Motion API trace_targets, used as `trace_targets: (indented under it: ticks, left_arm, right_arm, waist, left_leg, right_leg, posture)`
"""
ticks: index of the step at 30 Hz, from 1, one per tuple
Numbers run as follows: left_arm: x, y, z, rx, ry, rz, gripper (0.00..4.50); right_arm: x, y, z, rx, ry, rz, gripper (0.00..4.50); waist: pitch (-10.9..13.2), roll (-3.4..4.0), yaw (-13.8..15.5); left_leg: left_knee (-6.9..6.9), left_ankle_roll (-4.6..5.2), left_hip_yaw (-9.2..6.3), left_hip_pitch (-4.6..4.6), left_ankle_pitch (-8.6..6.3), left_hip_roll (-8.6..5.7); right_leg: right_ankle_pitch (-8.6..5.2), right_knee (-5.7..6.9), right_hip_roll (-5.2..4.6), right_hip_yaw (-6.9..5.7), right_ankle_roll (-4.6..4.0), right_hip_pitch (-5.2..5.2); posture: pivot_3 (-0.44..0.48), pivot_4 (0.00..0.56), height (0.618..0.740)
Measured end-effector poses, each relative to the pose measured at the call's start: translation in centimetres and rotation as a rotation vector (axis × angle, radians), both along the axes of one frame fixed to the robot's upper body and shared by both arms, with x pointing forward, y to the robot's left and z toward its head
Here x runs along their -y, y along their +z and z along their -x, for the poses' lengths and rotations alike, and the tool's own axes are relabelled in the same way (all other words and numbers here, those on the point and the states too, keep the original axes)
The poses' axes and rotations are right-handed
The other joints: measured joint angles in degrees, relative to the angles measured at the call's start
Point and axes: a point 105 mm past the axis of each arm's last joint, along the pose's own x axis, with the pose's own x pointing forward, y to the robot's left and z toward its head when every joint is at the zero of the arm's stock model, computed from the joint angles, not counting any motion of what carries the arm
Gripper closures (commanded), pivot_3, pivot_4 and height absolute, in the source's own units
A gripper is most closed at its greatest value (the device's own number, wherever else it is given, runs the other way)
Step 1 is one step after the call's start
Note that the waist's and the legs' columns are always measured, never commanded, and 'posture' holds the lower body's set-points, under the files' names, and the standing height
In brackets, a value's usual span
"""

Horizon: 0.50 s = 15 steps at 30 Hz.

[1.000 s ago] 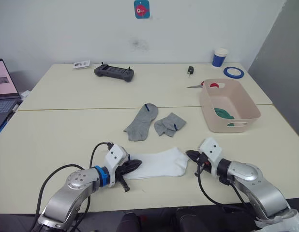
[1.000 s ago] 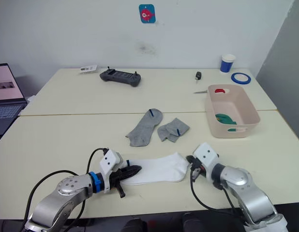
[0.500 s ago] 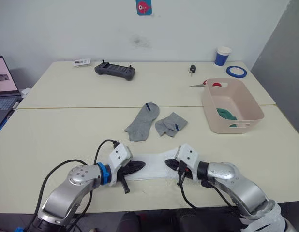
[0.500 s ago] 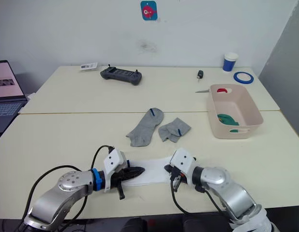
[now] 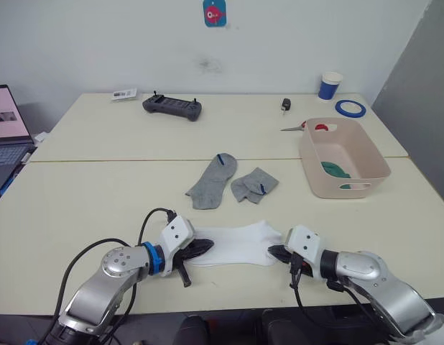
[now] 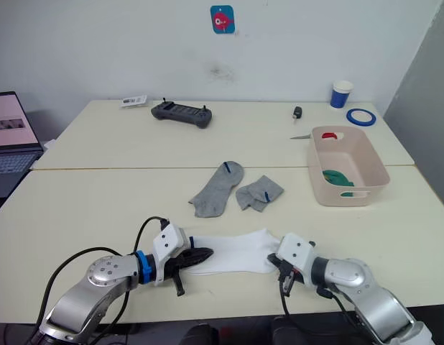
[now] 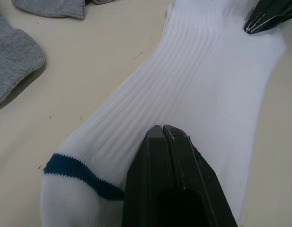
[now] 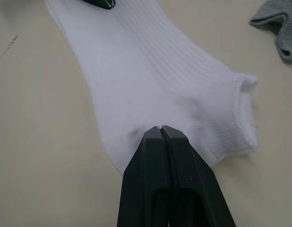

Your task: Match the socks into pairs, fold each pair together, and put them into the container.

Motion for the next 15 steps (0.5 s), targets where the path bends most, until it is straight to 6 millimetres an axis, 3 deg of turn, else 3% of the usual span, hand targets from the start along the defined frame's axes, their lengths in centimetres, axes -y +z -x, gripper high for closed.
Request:
trace_targets:
  ticks: [7, 10, 13, 15]
  left_arm:
    - [0.3, 3.2, -1.1, 0.057, -0.041, 0.054, 4.50]
    - [0.7, 2.6, -1.1, 0.039, -0.051, 0.045, 4.50]
    - [0.6, 0.4, -0.6, -0.017, -0.069, -0.013, 4.50]
    - [0.7, 0.1, -0.5, 0.007, -0.090, -0.039, 4.50]
  right_arm:
    - [0.4, 3.1, 0.3, 0.018, -0.053, -0.153, 4.46]
    - [0.8, 3.8, -0.3, 0.023, -0.117, -0.211, 3.86]
    - [1.0, 4.2, -0.7, 0.022, -0.168, -0.270, 2.85]
    - [1.2, 3.8, -0.7, 0.014, -0.195, -0.276, 2.14]
  waist:
    - [0.0, 0.00, 0.0]
    - [0.0, -0.01, 0.0]
    - [0.0, 0.00, 0.0]
    - [0.0, 0.00, 0.0]
  left_leg:
    - [0.00, 0.01, -0.05, -0.16, 0.00, 0.00]
    - [0.00, 0.01, -0.05, -0.16, -0.01, 0.00]
    - [-0.01, 0.01, -0.08, -0.15, -0.01, 0.01]
    - [-0.01, 0.01, -0.11, -0.14, -0.01, 0.02]
  right_leg:
    - [0.15, -0.04, 0.01, -0.04, 0.28, -0.08]
    - [0.15, -0.05, 0.04, -0.02, 0.28, -0.08]
    - [0.13, -0.04, 0.08, -0.03, 0.26, -0.10]
    - [0.11, -0.04, 0.08, -0.04, 0.22, -0.08]
  posture:
    - [0.000, 0.150, 0.740]
    - [0.000, 0.150, 0.740]
    - [0.000, 0.150, 0.740]
    - [0.000, 0.150, 0.740]
